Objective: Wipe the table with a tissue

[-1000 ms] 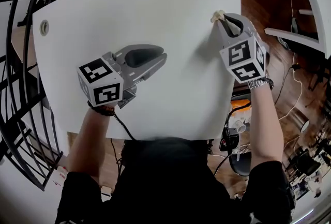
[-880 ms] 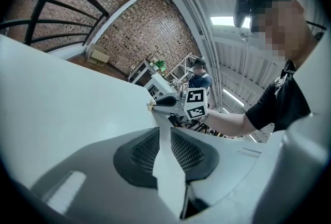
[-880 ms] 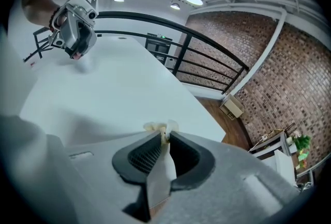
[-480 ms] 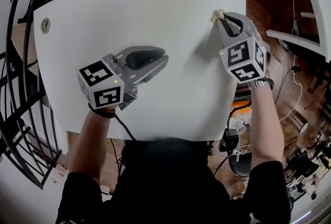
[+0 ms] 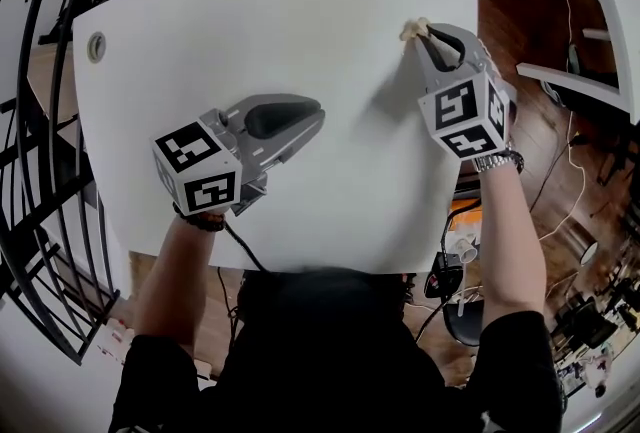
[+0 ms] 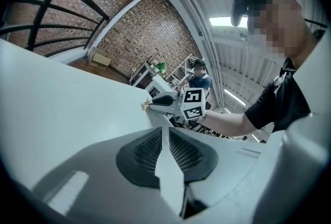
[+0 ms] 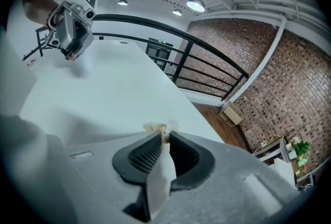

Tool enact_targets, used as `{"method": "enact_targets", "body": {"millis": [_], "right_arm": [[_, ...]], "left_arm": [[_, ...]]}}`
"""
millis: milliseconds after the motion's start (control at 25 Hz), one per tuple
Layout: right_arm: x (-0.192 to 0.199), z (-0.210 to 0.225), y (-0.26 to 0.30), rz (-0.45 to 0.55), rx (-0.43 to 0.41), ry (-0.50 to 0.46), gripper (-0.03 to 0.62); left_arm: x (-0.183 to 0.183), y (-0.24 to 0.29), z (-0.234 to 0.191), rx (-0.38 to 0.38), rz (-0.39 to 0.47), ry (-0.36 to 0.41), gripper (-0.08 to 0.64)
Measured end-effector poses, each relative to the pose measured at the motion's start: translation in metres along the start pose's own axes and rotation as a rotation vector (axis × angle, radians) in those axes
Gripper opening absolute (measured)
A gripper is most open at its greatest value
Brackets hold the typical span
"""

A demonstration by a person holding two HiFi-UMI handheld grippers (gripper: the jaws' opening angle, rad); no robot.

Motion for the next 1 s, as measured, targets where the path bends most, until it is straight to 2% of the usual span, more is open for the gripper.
{"method": "enact_targets", "body": {"millis": [200, 520, 1000], "right_arm": [[-0.015, -0.006, -0.019, 0.051, 0.038, 0.036, 0.04], [-0.017, -0.002, -0.074, 0.127, 0.105, 0.161, 0.04], [0.0, -0.024, -0.149, 0.203, 0.052, 0.264, 0.04]], "left_arm": [[-0.003, -0.019, 0.009, -0.013, 0.026, 0.024, 0.04], [-0.016, -0.036, 0.046, -0.049, 0.034, 0.087, 0.021], [-0.016, -0.042, 0.113, -0.136, 0.051, 0.17, 0.017]]}}
Point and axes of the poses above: the fingertips, and each gripper's own axes: y forward along the fingers, z to its right, x out of its underside, the point moved 5 cm from there along -y, backward along the fingers, and after that the axes turned 15 degrees about y, right-handed, at the moved point
